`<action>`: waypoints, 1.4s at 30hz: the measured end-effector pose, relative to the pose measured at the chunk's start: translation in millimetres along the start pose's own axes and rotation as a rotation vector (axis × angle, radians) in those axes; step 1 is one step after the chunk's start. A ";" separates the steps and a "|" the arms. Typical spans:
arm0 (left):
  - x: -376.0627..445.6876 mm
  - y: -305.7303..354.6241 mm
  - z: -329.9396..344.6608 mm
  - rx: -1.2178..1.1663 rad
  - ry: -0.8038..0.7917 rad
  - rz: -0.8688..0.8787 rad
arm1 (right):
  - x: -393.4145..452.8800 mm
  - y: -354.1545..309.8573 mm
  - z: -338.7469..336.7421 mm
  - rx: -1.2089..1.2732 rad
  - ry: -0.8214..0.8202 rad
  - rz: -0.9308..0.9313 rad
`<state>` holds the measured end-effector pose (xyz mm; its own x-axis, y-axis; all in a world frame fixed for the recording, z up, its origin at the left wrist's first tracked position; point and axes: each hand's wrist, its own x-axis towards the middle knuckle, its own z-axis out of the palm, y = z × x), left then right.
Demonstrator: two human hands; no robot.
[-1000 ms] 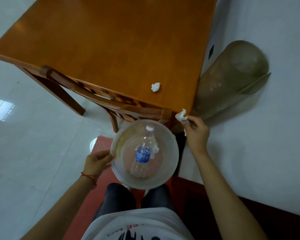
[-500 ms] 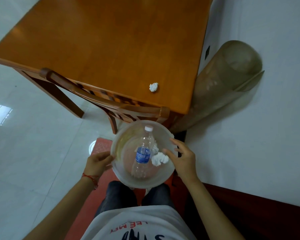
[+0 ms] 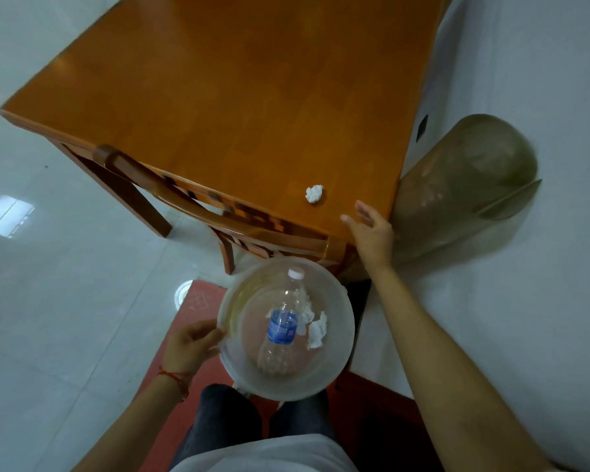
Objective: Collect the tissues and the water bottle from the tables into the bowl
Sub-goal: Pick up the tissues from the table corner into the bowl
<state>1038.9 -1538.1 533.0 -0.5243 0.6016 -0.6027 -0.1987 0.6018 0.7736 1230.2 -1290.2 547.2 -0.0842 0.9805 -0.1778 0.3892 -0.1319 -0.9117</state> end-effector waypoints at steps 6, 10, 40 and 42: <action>1.1 -2.7 -1.6 -0.018 0.013 -0.013 | 43.9 -9.0 29.0 -0.123 -0.155 -0.028; 4.9 -7.1 -4.2 -0.034 0.026 -0.035 | 60.1 -13.9 44.4 -0.168 -0.225 -0.094; 0.8 -3.9 -5.3 -0.050 0.045 -0.054 | -64.4 27.7 -19.4 0.038 0.033 0.056; -0.6 -4.9 -5.5 -0.038 0.041 -0.063 | -90.2 32.2 -20.2 0.069 0.014 0.094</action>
<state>1035.6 -1544.3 530.6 -0.5433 0.5407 -0.6422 -0.2629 0.6169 0.7418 1268.8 -1379.9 541.4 -0.0370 0.9651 -0.2593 0.3310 -0.2329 -0.9144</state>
